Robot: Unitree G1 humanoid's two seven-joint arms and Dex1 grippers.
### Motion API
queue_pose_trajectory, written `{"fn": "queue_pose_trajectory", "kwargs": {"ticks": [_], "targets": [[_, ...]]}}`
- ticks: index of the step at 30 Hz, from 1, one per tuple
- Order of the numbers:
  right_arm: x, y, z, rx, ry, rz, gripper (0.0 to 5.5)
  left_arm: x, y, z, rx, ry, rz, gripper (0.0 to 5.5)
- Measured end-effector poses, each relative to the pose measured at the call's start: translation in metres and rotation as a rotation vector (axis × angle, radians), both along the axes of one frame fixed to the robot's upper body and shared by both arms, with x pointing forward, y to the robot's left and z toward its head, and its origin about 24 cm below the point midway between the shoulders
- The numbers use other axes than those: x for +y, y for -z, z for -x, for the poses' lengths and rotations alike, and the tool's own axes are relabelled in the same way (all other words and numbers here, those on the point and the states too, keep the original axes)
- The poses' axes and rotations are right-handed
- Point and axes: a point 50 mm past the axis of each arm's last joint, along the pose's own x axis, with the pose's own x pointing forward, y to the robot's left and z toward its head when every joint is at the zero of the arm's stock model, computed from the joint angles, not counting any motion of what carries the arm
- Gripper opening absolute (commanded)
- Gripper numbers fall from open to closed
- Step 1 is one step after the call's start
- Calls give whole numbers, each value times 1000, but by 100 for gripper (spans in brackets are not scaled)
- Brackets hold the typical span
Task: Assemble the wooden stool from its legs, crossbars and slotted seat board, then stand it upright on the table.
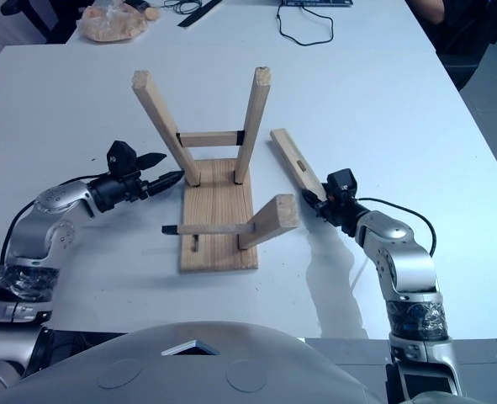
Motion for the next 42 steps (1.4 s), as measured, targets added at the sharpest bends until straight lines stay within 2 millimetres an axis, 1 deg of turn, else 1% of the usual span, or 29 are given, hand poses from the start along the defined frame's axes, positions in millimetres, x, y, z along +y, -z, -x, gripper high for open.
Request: {"fn": "queue_pose_trajectory", "kwargs": {"ticks": [2,3,4,7,10,13,14,15,18,21,22,23,26,28,29,31,34,38,41,42], "targets": [[1,-4,-6,-19,-4,-1,202,2,5,-10,3,-22,-20,367],[1,-5,-6,-21,-5,-1,202,2,6,-11,3,-26,-23,367],[2,-8,-10,-33,-7,-2,202,3,8,-19,2,-43,-33,367],[2,-13,-16,-57,-8,-4,202,3,7,-29,-12,-62,-38,367],[-5,-21,-24,-97,26,-8,202,8,-4,-33,-63,-76,-29,367],[-13,-46,-37,-202,58,-58,202,15,-39,-30,-169,-67,3,367],[-17,-60,-42,-256,64,-106,202,18,-58,-23,-213,-47,21,367],[-17,-69,-45,-285,59,-140,202,19,-69,-18,-235,-31,31,367],[-10,-113,-50,-416,-33,-329,202,16,-110,2,-300,52,90,367],[6,-165,-47,-532,-218,-567,202,-4,-150,10,-350,182,197,367],[9,-175,-45,-546,-270,-628,202,-9,-158,11,-353,218,220,367],[13,-185,-42,-556,-326,-679,202,-15,-166,12,-359,250,240,385],[28,-215,-30,-551,-565,-835,202,-39,-196,12,-368,384,371,432],[45,-236,-21,-531,-763,-876,202,-58,-221,16,-381,511,461,459],[52,-242,-18,-519,-833,-880,202,-64,-229,19,-393,557,480,466],[59,-242,-18,-481,-884,-882,202,-70,-235,19,-392,585,496,466],[68,-233,-19,-399,-931,-872,202,-74,-238,15,-360,581,526,466],[71,-228,-17,-346,-987,-825,202,-79,-244,19,-356,627,560,466],[70,-221,-19,-312,-1008,-745,202,-81,-244,23,-338,652,576,466],[69,-219,-20,-314,-1007,-729,202,-82,-244,25,-332,667,577,446]]}}
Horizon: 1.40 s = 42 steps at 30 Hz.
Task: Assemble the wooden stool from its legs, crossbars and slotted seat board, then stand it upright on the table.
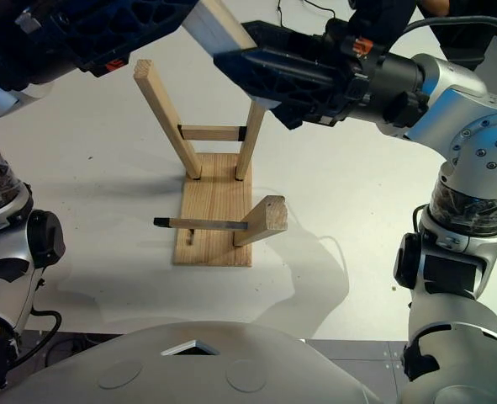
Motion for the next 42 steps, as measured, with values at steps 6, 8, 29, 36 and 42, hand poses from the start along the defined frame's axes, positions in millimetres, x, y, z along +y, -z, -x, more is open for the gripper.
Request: {"fn": "queue_pose_trajectory", "kwargs": {"ticks": [6,8,29,36,42], "targets": [[-10,15,-2,-45,7,77,202,0,10,6,18,12,-46,366],[-13,18,-3,-65,10,100,202,1,13,5,31,5,-56,331],[-20,29,-1,-98,-42,193,202,14,32,6,15,40,-155,204],[-26,27,-5,-110,31,188,321,18,40,7,57,81,-166,204],[-37,25,-7,-103,115,171,322,29,35,0,56,17,-132,204]]}}
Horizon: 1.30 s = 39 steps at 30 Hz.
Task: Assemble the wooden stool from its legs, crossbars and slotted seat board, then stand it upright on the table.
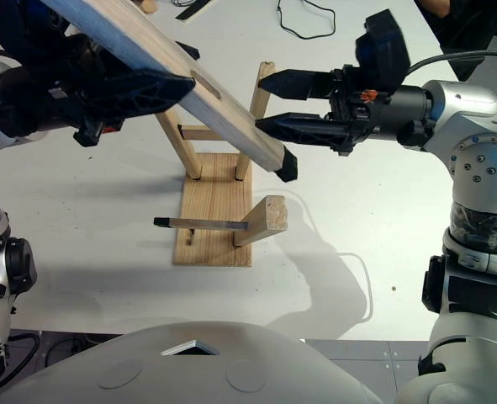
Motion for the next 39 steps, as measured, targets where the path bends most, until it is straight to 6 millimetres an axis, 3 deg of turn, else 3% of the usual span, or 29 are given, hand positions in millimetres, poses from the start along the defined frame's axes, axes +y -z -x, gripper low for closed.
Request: {"fn": "queue_pose_trajectory", "kwargs": {"ticks": [5,8,11,17,20,25,34,39], "targets": [[-27,1,4,-1,172,-47,322,47,-27,3,-84,-168,-18,204],[-47,2,12,-4,284,-58,322,73,-32,9,-98,-265,-61,204],[-61,8,24,15,352,-63,322,96,-18,20,-69,-328,-146,204],[-66,17,40,40,413,-32,322,129,49,46,18,-344,-414,204],[-65,19,42,46,406,-18,322,128,71,58,1,-306,-426,204],[-58,26,37,69,372,26,322,108,73,66,-111,-288,-304,204],[-45,29,29,64,282,80,322,89,112,73,-151,-183,-393,204],[-41,33,28,77,259,93,322,85,118,75,-165,-159,-387,204]]}}
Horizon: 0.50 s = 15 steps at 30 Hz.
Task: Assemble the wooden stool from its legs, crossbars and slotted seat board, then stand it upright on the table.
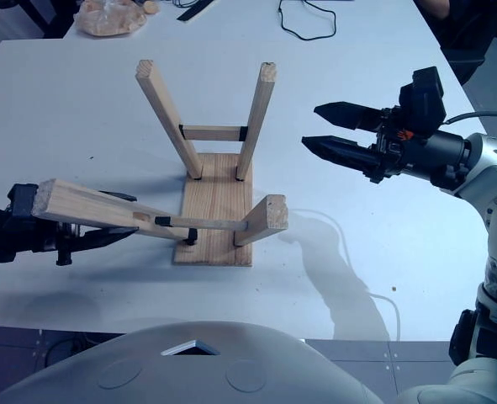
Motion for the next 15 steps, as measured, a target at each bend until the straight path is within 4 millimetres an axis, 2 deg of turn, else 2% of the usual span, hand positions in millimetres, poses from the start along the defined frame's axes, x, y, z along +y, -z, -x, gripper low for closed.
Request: {"fn": "queue_pose_trajectory", "kwargs": {"ticks": [15], "targets": [[4,2,3,-12,-1,13,322,11,2,2,-29,84,-83,204]]}}
